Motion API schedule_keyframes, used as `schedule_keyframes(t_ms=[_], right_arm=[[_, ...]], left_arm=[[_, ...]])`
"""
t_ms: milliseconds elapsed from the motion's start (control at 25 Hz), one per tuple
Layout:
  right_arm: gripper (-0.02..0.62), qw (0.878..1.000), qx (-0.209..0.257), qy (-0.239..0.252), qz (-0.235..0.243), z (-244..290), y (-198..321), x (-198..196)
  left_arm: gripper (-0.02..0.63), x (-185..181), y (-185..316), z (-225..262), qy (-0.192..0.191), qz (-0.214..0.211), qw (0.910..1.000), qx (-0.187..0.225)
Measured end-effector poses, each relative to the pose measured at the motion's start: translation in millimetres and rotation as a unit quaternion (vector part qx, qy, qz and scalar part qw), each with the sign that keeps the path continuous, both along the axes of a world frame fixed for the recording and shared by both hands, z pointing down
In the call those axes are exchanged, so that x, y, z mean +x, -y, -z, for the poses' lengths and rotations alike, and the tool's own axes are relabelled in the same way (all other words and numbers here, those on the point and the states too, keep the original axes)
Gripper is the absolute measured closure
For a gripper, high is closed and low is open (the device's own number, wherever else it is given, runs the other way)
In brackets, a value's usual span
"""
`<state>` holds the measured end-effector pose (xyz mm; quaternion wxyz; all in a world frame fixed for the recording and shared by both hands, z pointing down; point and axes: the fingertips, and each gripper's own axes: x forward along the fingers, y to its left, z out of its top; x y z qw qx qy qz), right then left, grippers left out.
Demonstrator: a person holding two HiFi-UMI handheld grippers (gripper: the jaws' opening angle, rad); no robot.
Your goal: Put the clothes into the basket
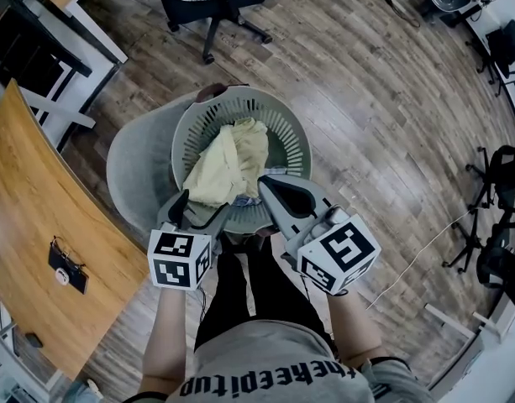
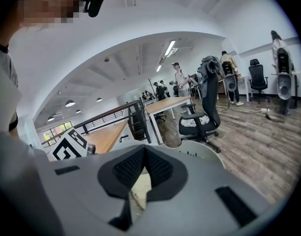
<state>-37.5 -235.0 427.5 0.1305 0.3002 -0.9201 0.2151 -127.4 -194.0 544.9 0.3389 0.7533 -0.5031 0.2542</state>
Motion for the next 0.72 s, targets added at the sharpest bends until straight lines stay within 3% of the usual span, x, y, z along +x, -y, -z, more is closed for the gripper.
schedule_keyframes(t_ms=[200, 240, 320, 400, 720], right_arm=[[0.588, 1.000, 0.009, 0.001, 0.002, 6, -7, -7], [0.586, 1.000, 0.010, 0.001, 0.003, 8, -8, -8], [0.587, 1.000, 0.013, 0.001, 0.001, 11, -10, -9], [0.588, 1.000, 0.016, 0.001, 0.000, 14, -13, -10], [0.588, 0.999, 0.032, 0.000, -0.008, 29, -27, -13]], left_arm=[[0.247, 7, 2, 24, -0.031, -0.011, 0.9987, 0.038], [0.275, 7, 2, 30, -0.035, -0.010, 0.9982, 0.048], [0.478, 5, 2, 41, -0.026, -0.007, 0.9973, 0.069], [0.540, 3, 2, 49, -0.015, -0.013, 0.9960, 0.088], [0.591, 10, -2, 87, -0.041, -0.033, 0.9890, 0.138]])
